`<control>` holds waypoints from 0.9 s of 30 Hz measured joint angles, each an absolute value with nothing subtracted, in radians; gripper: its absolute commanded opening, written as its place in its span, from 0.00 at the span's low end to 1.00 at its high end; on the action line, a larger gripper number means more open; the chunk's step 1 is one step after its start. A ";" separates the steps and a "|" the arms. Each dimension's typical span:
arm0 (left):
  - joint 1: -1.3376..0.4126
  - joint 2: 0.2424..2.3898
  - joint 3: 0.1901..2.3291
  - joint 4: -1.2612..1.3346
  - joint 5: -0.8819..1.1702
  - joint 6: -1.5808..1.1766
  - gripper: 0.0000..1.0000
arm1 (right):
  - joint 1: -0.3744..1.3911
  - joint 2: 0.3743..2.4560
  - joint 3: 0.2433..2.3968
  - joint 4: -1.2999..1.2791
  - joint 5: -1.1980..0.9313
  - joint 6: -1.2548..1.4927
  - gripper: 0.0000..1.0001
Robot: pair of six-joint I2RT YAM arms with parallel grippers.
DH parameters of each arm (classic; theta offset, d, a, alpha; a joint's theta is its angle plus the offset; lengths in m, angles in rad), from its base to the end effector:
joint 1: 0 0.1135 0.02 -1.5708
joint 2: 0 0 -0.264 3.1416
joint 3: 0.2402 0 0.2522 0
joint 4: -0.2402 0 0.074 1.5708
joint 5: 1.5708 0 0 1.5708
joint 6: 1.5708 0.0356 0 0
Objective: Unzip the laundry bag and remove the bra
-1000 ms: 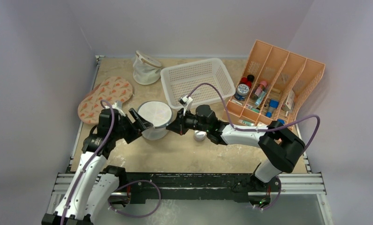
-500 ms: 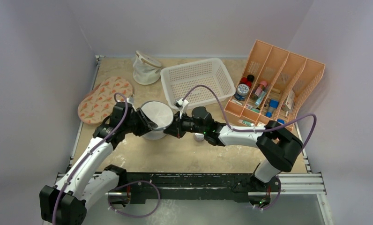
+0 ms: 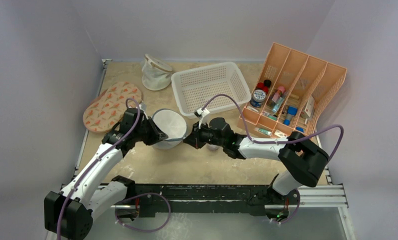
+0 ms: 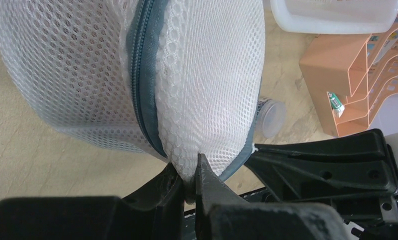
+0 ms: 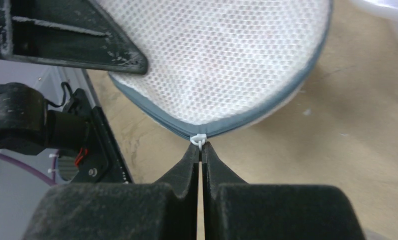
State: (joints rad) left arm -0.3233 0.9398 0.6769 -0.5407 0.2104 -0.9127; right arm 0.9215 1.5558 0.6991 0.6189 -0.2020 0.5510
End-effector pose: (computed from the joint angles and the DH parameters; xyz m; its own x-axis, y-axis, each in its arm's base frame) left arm 0.1796 -0.0680 0.2426 -0.7720 -0.5573 -0.3056 -0.2659 0.7199 -0.6411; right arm 0.1924 0.2653 0.2060 -0.5916 0.0690 -0.8033 -0.6907 0.4706 0.5491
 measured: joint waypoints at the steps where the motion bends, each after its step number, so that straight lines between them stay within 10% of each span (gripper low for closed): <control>1: -0.323 0.942 0.677 -0.541 0.213 -0.908 0.00 | 0.912 1.548 0.690 0.619 -0.199 0.551 0.00; 4: -0.323 0.950 0.678 -0.539 0.222 -0.892 0.05 | 0.875 1.527 0.666 0.619 -0.199 0.550 0.00; 8: -0.325 0.985 0.713 -0.562 0.225 -0.830 0.45 | 0.855 1.481 0.654 0.591 -0.202 0.503 0.00; 13: -0.324 0.978 0.829 -0.657 0.181 -0.717 0.62 | 0.848 1.385 0.644 0.564 -0.211 0.461 0.00; 27: -0.609 1.087 1.075 -0.737 0.049 -0.519 0.61 | 0.847 1.362 0.637 0.527 -0.219 0.461 0.00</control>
